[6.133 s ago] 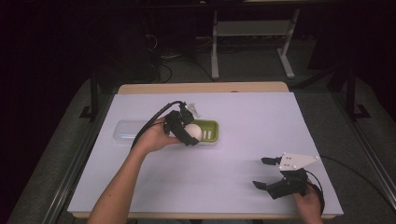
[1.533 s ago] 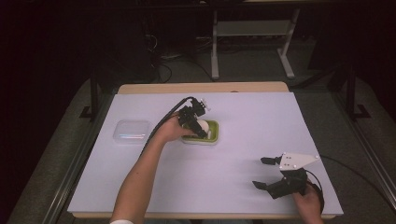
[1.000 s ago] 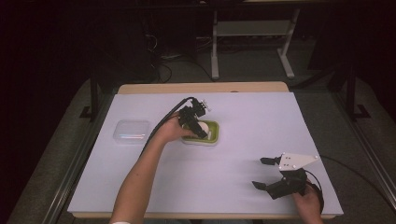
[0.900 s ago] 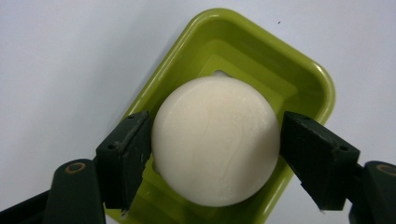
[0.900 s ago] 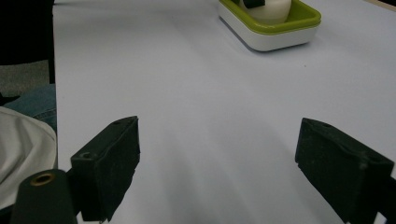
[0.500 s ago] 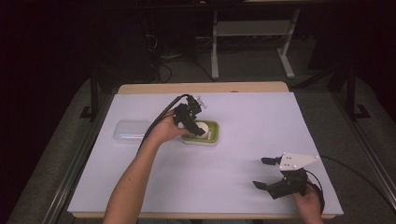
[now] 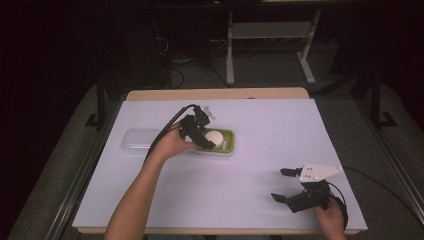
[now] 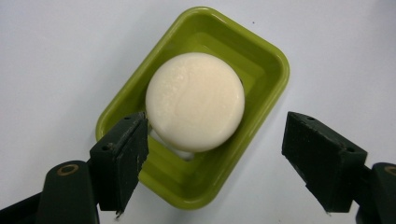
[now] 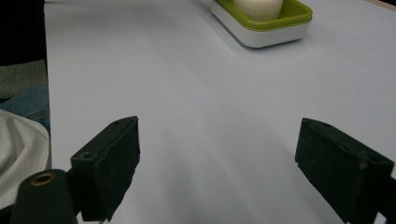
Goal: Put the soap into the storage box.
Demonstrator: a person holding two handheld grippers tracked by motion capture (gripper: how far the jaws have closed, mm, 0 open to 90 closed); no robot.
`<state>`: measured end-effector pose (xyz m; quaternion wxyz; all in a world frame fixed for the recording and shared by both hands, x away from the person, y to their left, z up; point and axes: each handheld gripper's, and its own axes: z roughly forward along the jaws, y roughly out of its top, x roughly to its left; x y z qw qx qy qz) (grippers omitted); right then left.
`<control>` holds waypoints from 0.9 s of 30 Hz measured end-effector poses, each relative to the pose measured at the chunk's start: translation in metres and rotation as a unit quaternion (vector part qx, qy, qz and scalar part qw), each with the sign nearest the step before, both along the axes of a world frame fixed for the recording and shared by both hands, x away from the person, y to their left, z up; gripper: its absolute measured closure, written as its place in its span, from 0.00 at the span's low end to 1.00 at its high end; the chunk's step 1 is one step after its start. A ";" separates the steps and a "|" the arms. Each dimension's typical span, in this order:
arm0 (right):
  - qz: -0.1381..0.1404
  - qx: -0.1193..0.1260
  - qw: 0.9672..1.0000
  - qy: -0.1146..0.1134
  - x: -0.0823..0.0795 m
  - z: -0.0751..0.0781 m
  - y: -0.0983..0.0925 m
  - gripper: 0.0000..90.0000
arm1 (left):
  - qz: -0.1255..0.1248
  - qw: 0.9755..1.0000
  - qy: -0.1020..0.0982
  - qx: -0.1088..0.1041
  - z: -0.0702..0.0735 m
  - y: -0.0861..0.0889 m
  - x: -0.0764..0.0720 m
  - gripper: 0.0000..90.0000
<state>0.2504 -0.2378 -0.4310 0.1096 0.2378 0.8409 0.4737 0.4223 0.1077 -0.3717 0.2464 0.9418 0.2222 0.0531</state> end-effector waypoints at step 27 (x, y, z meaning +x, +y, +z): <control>-0.020 -0.005 1.000 0.004 0.002 0.000 -0.003 0.15 | 0.021 0.999 -0.008 -0.026 -0.005 0.054 -0.043 0.26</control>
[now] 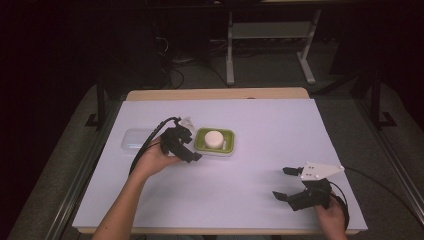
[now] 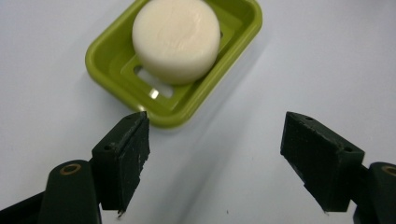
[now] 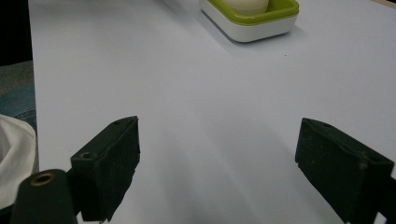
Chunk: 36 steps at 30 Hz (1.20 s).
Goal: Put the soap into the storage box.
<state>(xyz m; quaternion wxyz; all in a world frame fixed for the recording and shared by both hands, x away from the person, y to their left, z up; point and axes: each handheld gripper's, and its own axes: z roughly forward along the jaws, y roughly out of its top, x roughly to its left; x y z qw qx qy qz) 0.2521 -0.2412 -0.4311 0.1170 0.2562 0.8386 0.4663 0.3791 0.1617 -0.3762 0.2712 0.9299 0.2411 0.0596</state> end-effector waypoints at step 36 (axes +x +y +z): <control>-0.022 -0.012 1.000 0.012 0.002 -0.004 -0.005 0.15 | 0.020 0.999 -0.017 -0.029 -0.022 0.057 -0.062 0.26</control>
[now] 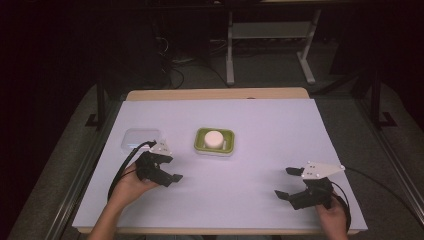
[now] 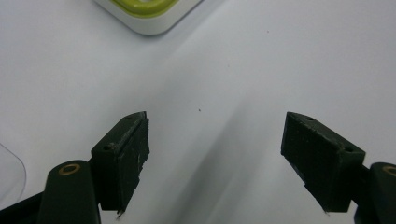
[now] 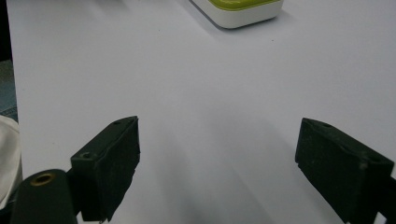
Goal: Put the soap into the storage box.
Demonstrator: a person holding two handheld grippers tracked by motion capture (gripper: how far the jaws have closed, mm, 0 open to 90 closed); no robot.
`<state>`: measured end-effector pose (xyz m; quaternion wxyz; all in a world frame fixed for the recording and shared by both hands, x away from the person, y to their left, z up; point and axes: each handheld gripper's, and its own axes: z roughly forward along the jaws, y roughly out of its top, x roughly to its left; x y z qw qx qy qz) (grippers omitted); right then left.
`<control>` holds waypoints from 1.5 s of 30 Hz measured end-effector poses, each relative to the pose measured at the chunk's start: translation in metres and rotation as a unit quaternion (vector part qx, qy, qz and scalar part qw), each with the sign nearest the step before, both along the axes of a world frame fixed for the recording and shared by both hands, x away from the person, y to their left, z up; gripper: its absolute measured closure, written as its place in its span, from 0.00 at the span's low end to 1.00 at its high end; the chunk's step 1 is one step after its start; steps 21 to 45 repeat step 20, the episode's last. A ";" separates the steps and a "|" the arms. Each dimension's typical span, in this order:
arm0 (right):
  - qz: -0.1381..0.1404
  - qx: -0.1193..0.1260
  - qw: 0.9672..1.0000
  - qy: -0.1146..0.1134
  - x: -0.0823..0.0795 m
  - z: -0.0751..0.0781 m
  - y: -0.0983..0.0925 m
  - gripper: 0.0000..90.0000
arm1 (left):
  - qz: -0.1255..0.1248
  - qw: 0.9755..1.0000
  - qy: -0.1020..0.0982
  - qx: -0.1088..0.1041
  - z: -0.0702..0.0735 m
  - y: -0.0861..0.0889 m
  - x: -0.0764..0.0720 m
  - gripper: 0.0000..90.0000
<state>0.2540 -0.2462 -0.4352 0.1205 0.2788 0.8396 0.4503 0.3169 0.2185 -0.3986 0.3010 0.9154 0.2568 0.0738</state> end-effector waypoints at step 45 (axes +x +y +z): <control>0.008 -0.001 1.000 -0.004 -0.003 0.000 0.001 0.15 | 0.032 0.995 -0.043 -0.080 -0.027 0.029 -0.053 0.24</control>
